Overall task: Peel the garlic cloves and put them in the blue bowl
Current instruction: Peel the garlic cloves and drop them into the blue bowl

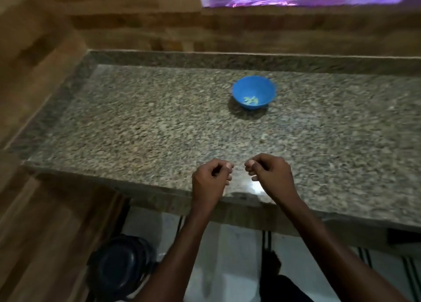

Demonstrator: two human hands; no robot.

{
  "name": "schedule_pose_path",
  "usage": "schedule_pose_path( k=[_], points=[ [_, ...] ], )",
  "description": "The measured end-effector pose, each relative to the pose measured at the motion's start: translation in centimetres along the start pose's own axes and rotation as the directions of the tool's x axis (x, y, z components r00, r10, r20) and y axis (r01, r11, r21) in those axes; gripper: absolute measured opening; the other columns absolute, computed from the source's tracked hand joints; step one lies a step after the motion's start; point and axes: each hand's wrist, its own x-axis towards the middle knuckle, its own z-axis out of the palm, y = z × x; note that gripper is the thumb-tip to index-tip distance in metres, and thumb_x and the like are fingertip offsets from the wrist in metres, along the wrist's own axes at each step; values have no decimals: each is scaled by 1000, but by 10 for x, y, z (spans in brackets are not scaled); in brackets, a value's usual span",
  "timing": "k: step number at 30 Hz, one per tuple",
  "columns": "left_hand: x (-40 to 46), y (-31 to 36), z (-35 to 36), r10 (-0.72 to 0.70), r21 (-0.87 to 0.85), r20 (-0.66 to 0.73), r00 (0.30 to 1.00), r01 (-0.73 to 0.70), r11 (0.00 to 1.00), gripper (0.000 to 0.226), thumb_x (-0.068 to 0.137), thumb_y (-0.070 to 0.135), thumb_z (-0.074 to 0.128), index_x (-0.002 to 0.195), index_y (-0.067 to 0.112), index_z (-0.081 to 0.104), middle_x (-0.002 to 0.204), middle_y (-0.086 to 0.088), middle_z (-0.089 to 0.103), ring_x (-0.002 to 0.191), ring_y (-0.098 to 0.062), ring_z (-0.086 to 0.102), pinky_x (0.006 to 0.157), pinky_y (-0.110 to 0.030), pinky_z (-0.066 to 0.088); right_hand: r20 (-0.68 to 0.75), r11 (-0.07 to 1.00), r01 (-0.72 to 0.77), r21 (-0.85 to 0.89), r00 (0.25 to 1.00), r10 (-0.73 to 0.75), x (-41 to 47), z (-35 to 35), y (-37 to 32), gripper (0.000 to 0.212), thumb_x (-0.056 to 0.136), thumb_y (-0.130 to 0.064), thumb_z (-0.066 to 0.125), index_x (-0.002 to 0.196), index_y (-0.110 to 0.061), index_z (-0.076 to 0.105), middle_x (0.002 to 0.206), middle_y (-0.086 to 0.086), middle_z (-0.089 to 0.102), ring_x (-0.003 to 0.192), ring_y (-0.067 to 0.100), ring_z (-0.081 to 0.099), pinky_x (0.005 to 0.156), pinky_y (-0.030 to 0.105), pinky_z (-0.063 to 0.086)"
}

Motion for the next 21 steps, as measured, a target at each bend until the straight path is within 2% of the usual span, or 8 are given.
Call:
schedule_pose_path(
  k=[5, 8, 10, 12, 15, 17, 19, 21],
  points=[
    [44, 1, 94, 18, 117, 104, 994, -31, 993, 12, 94, 25, 68, 90, 18, 77, 76, 4, 74, 74, -11, 71, 74, -43, 61, -60, 996, -61, -62, 997, 58, 47, -71, 48, 19, 90, -30, 65, 73, -26, 72, 69, -4, 73, 68, 15, 71, 72, 48, 61],
    [68, -7, 127, 43, 224, 143, 989, -75, 972, 12, 91, 19, 69, 99, 17, 77, 92, 6, 75, 85, -7, 69, 81, -38, 59, -71, 987, -90, -130, 994, 81, 71, -89, 66, 18, 92, -20, 68, 74, -24, 72, 69, -4, 73, 64, 11, 71, 72, 41, 61],
    [82, -13, 141, 51, 330, 156, 986, -101, 939, 20, 90, 18, 68, 108, 14, 75, 104, 0, 73, 95, -13, 67, 86, -37, 56, -70, 975, -111, -192, 993, 99, 87, -93, 77, 17, 91, -15, 67, 77, -24, 72, 75, -4, 74, 70, 12, 71, 72, 33, 58],
    [94, -23, 148, 81, 504, 198, 977, -172, 846, 31, 87, 21, 63, 115, 11, 71, 113, -7, 68, 106, -23, 61, 91, -38, 52, -58, 965, -130, -227, 991, 119, 103, -92, 84, 14, 90, -12, 68, 80, -20, 74, 78, 1, 75, 73, 18, 71, 70, 32, 58],
    [98, -42, 151, 100, 689, 288, 952, -279, 669, 34, 85, 14, 65, 118, 8, 66, 117, -10, 61, 109, -29, 53, 91, -42, 48, -41, 955, -145, -259, 989, 139, 128, -84, 90, 10, 89, -15, 68, 82, -13, 74, 75, 6, 74, 70, 21, 70, 70, 39, 60],
    [95, -50, 149, 130, 716, 322, 938, -331, 615, 38, 84, 9, 64, 122, 9, 64, 119, -7, 59, 108, -27, 52, 88, -42, 48, -23, 949, -149, -276, 989, 149, 146, -77, 90, 11, 89, -19, 66, 82, -16, 74, 75, 7, 74, 72, 22, 70, 72, 39, 60],
    [95, -56, 146, 161, 701, 349, 923, -372, 609, 39, 85, 12, 63, 124, 12, 62, 120, -4, 58, 108, -24, 51, 88, -40, 48, -11, 953, -153, -261, 988, 156, 163, -68, 91, 9, 86, -23, 66, 79, -21, 71, 72, 4, 73, 70, 22, 71, 70, 40, 61],
    [99, -58, 141, 177, 674, 367, 913, -393, 625, 40, 86, 16, 63, 126, 14, 62, 123, -1, 58, 110, -21, 50, 89, -37, 46, -2, 942, -119, -313, 992, 124, 177, -56, 90, 5, 86, -22, 69, 82, -25, 70, 72, 3, 72, 73, 22, 70, 69, 36, 58]
  ],
)
